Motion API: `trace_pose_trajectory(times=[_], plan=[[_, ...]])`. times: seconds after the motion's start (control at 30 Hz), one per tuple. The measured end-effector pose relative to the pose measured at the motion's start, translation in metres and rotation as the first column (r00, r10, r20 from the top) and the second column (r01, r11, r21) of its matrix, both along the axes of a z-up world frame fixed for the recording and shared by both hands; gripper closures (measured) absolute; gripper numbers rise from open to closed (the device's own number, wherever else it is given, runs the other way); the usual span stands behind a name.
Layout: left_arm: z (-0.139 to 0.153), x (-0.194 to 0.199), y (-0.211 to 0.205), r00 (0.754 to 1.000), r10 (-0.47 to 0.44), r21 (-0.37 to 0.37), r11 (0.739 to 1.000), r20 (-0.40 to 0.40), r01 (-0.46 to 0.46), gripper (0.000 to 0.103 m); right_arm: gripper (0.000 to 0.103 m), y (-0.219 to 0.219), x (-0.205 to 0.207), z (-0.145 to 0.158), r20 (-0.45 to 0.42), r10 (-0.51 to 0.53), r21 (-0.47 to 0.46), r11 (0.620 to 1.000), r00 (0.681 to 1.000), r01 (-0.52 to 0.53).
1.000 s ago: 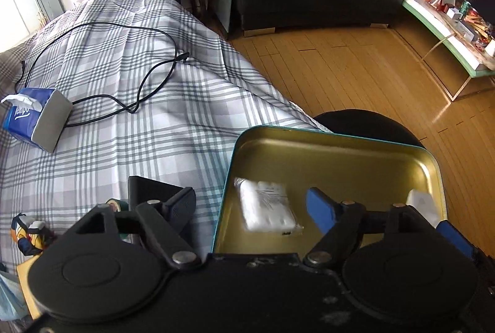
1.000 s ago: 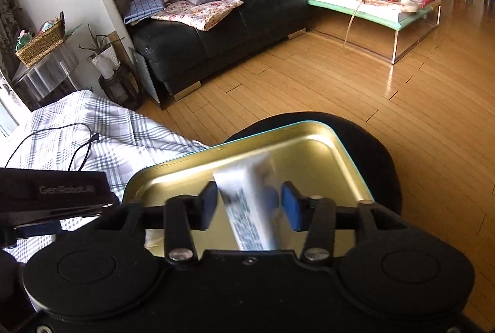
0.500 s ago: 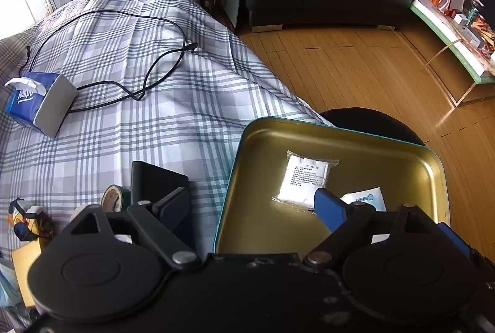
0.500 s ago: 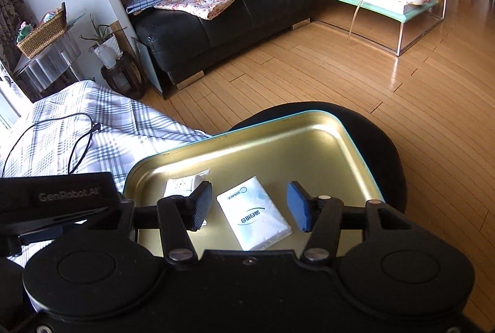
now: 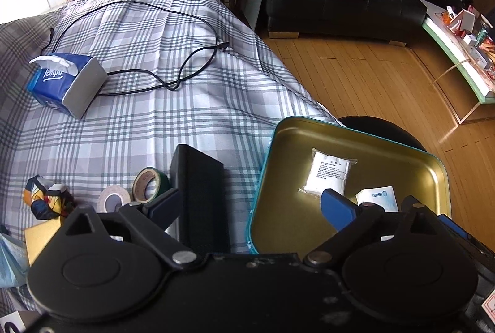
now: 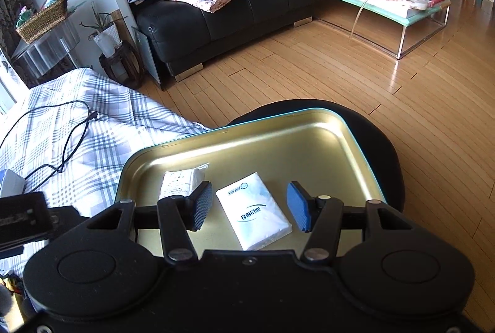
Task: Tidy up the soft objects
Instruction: 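Open the left tool over the tray while the right tool releases the tissue pack, then move both empty tools back over the items on the bed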
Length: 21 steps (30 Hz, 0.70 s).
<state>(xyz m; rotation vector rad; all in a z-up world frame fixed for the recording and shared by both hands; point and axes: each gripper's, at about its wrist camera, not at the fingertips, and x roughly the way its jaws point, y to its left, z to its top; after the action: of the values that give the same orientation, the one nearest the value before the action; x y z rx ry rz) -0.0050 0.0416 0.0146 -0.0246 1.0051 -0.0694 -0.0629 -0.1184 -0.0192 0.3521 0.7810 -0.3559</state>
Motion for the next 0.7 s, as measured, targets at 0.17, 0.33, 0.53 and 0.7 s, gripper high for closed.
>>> trace_pose_trajectory(times=[0.17,0.33,0.53,0.7], plan=[[0.008,-0.014,0.038,0.997,0.072,-0.011,0.997,0.012,-0.072,0.006,0.049,0.006,0.003,-0.001,-0.013,0.009,-0.031,0.999,1.000,-0.010],[0.016,-0.031,0.083,0.987,0.155,0.010,0.988,0.031,-0.156,0.006,0.049,0.012,0.007,-0.001,-0.030,0.017,-0.062,0.998,0.999,-0.018],[0.022,-0.054,0.143,0.961,0.276,0.005,0.961,0.032,-0.276,0.006,0.049,0.019,0.011,-0.001,-0.054,0.027,-0.087,0.996,0.998,-0.032],[0.024,-0.075,0.189,0.931,0.364,0.017,0.931,0.033,-0.364,0.006,0.049,0.029,0.014,-0.002,-0.074,0.028,-0.127,0.991,0.997,-0.037]])
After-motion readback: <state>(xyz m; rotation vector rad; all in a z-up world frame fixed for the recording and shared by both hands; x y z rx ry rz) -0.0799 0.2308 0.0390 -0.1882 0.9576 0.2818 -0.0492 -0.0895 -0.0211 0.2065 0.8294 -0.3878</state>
